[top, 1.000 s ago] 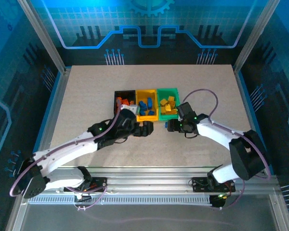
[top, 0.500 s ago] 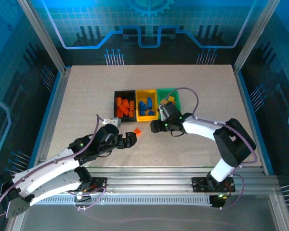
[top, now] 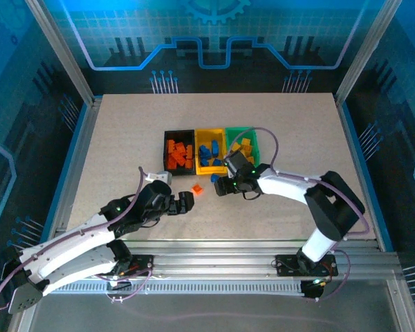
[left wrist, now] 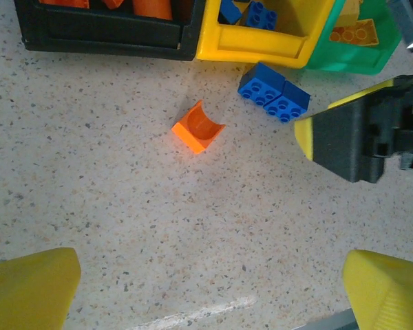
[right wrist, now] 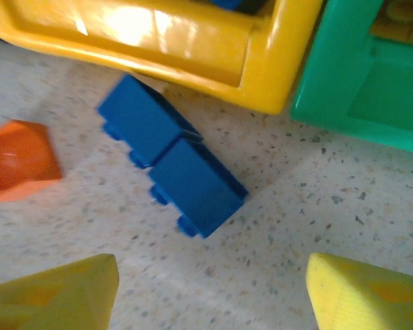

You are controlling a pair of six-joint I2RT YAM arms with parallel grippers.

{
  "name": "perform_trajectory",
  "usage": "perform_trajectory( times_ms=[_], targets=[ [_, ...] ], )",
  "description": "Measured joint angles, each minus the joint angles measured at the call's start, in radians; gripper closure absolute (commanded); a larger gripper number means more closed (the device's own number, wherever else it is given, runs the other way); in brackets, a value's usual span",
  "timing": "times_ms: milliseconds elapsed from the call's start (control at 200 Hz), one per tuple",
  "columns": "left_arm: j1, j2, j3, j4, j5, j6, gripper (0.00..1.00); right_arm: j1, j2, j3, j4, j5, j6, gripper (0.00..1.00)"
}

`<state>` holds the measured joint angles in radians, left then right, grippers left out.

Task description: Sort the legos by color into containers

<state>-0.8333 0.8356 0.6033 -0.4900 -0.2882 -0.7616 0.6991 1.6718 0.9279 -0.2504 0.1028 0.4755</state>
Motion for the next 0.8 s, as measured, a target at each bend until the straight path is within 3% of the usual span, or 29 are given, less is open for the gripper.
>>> perform_trajectory(
  times_ms=[365, 685, 800],
  targets=[
    [0.000, -0.008, -0.023, -0.029, -0.005, 0.000, 0.01, 0.001, 0.119, 0.091, 0.059, 0.032, -0.100, 0.35],
    [0.000, -0.008, -0.036, -0.029, -0.005, -0.001, 0.01, 0.018, 0.150, 0.101, 0.066, 0.032, -0.146, 0.71],
    [0.000, -0.008, -0.036, -0.029, -0.005, 0.000, 0.01, 0.027, 0.132, 0.082, 0.077, 0.032, -0.138, 0.79]
  ],
)
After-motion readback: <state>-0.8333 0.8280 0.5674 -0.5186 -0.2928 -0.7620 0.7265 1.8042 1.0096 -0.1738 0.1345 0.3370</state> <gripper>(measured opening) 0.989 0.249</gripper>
